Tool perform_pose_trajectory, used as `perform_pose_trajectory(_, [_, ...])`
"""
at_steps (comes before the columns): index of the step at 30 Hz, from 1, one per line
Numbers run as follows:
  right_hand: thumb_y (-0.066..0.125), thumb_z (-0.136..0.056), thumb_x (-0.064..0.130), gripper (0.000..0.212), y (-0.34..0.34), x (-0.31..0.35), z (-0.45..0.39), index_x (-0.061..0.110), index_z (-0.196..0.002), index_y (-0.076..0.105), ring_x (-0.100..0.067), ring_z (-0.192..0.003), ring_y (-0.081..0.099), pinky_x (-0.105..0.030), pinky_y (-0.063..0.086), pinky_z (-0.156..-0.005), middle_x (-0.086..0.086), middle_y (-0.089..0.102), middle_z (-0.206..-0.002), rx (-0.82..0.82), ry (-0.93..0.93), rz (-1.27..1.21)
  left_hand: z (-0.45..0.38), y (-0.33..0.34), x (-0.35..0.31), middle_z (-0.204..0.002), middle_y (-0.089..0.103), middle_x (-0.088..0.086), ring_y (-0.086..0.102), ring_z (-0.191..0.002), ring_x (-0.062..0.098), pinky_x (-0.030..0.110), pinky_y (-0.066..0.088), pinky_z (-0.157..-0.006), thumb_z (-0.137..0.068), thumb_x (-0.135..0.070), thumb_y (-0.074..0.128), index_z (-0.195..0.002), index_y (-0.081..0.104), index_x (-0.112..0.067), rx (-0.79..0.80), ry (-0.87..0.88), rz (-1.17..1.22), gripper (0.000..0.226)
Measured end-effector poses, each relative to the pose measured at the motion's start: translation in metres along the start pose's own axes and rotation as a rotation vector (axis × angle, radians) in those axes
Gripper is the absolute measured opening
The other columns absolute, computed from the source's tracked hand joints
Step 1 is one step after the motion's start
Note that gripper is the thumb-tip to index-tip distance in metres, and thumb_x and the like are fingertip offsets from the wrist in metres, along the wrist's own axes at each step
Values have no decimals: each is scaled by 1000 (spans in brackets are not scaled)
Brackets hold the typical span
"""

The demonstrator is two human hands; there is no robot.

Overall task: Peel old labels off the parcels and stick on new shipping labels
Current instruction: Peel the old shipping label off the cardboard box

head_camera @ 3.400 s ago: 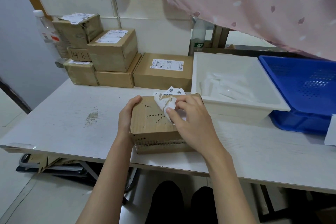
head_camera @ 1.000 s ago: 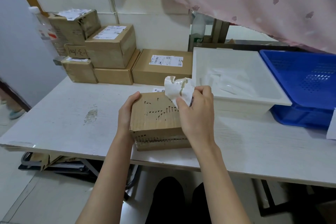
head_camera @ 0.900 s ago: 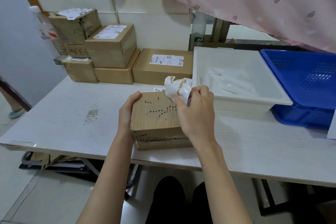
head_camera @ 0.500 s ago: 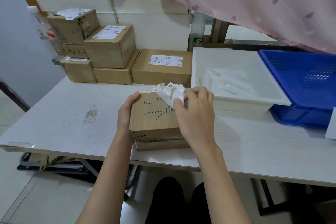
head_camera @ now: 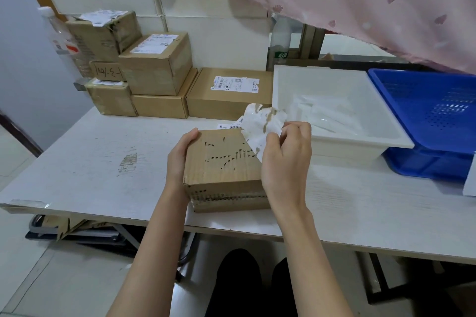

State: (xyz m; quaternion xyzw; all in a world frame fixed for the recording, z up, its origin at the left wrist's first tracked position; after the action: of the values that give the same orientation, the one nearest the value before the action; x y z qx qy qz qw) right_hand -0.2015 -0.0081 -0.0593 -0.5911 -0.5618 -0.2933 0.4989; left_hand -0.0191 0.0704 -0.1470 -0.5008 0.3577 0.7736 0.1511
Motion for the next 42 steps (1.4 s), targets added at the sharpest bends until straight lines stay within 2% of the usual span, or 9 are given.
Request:
perform_pose_trajectory(8, [47,-92,8,25,-4,-1,-5,13,-69,38,-2,-72,43,-14,38,-64,4,41,-93,52,83,-64,-3,-3,1,-95,67,10,65,-83,27,36,52,-71,-81,-45,67,-98,66,-13,-5,3,-8,37])
perform_pose_trajectory(15, [49,-68,59,42,7,9,15,21,-86,56,-14,-109,43,-28,32,-90,10,53,-97,32,-242,489,-5,-4,2,-83,66,6,64,-71,21,32,51,-63,-87,-39,65,-88,66,-14,-13,-6,5,25])
perform_pose_trajectory(19, [47,-63,65,54,9,6,17,21,-92,57,-20,-127,40,-34,29,-100,5,52,-107,78,-285,569,-5,-3,0,-95,67,10,65,-76,23,33,52,-67,-81,-42,68,-99,68,-10,5,-9,-1,36])
perform_pose_trajectory(24, [63,-66,61,50,16,-1,15,28,-103,55,-16,-145,15,-33,15,-113,9,44,-125,310,-265,539,-3,-1,-2,-77,67,3,65,-65,18,28,52,-57,-91,-36,60,-86,66,-13,-5,27,5,24])
perform_pose_trajectory(28, [60,-90,27,16,2,-7,7,14,-98,64,-17,-128,38,-29,37,-103,5,48,-121,195,-169,340,-2,-1,-1,-85,68,6,65,-74,23,33,52,-67,-89,-40,61,-89,66,-14,-6,12,-6,26])
perform_pose_trajectory(31, [48,-99,21,28,2,-11,5,4,-117,60,-18,-118,47,-30,40,-100,-1,52,-122,182,-94,326,-2,-2,-2,-88,68,7,65,-77,24,35,51,-70,-89,-41,61,-87,67,-15,-14,33,-21,26])
perform_pose_trajectory(34, [44,-101,19,27,4,-9,6,-3,-111,57,-22,-111,49,-26,36,-89,-10,58,-113,148,-129,372,-2,-1,-2,-89,68,7,65,-78,24,35,51,-70,-89,-41,62,-91,67,-14,-12,32,-16,27])
perform_pose_trajectory(38, [44,-102,19,23,-6,-8,4,13,-80,49,-18,-78,45,-19,25,-64,3,50,-80,65,-60,271,-1,-1,-2,-92,68,9,66,-78,25,34,52,-68,-88,-42,63,-92,67,-14,-10,29,-12,28])
perform_pose_trajectory(42, [47,-101,23,38,-10,-7,3,26,-66,34,-10,-66,39,-20,27,-59,9,42,-68,73,0,139,-1,-1,-2,-92,68,9,66,-78,24,34,52,-67,-89,-40,61,-92,66,-13,-9,22,-2,27])
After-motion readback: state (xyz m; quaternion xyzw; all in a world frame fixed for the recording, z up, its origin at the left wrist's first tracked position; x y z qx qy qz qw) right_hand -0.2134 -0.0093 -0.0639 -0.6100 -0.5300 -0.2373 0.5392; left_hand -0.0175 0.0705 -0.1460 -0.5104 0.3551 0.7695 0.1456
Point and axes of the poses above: each hand's wrist, its own z-axis away from the middle knuckle, its own y-axis out of the palm, x = y × z, the point moved 7 cm from there along -z, towards the middle knuckle
